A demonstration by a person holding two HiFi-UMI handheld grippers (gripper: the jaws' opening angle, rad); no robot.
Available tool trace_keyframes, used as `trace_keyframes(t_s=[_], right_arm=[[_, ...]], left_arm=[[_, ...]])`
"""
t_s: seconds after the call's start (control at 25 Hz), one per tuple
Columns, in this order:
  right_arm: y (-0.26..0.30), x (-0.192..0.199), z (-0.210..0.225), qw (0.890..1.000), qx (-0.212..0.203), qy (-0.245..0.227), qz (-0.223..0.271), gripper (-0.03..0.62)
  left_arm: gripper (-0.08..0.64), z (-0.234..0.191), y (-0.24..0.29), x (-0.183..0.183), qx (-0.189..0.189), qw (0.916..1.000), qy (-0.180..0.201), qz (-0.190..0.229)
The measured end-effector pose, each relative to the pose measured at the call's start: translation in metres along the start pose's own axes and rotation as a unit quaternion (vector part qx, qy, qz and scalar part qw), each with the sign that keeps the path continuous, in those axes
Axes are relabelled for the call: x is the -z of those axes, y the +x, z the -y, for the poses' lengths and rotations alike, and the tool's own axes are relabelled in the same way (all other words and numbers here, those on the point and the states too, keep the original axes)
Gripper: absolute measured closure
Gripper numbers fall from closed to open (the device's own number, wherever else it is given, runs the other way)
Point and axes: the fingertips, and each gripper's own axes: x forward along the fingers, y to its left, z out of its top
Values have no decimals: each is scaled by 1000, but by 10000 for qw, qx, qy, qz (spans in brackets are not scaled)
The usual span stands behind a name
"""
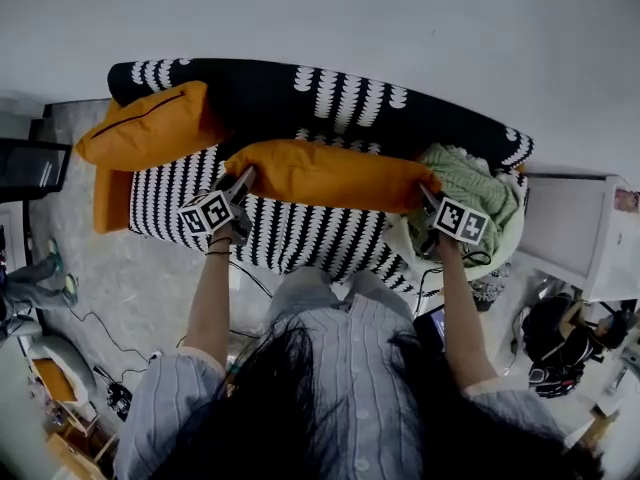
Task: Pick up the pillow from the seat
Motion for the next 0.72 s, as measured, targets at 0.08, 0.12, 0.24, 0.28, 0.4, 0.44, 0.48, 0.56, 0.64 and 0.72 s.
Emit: trace_keyframes(t_s=[0.08,0.12,0.24,0.28,0.4,0.44,0.48,0.56,0.64,0.72], right_arm=[[-12,-2,-8,9996,-253,97,81,492],[-16,-3,-12,9993,-338,90,132,494],[-29,-10,-25,9986,-458,-107,242,499],[-33,-12,-30,9982,-503,-165,278,499],[-47,-18,-43,9968,-652,-292,352,499],[-52,-18,-46,9964,-694,-320,366,499],[-57,-18,-49,9960,-733,-344,383,499],[-66,-20,-53,9950,-804,-404,441,499],[-75,-25,-56,9938,-861,-477,510,499],[-82,-30,-57,9925,-924,-572,561,499]], left_arm=[[365,8,-15,1,-31,9999,-31,117],[367,12,-22,0,-48,9998,-29,174],[376,22,-44,-7,-115,9993,8,362],[377,25,-51,-10,-129,9989,6,451],[382,35,-74,-15,-149,9969,-68,764],[382,38,-82,-15,-149,9960,-115,873],[383,41,-88,-15,-147,9950,-163,979],[383,49,-100,-15,-134,9928,-236,1170],[385,58,-110,-15,-119,9909,-264,1312],[390,67,-119,-15,-112,9895,-268,1416]])
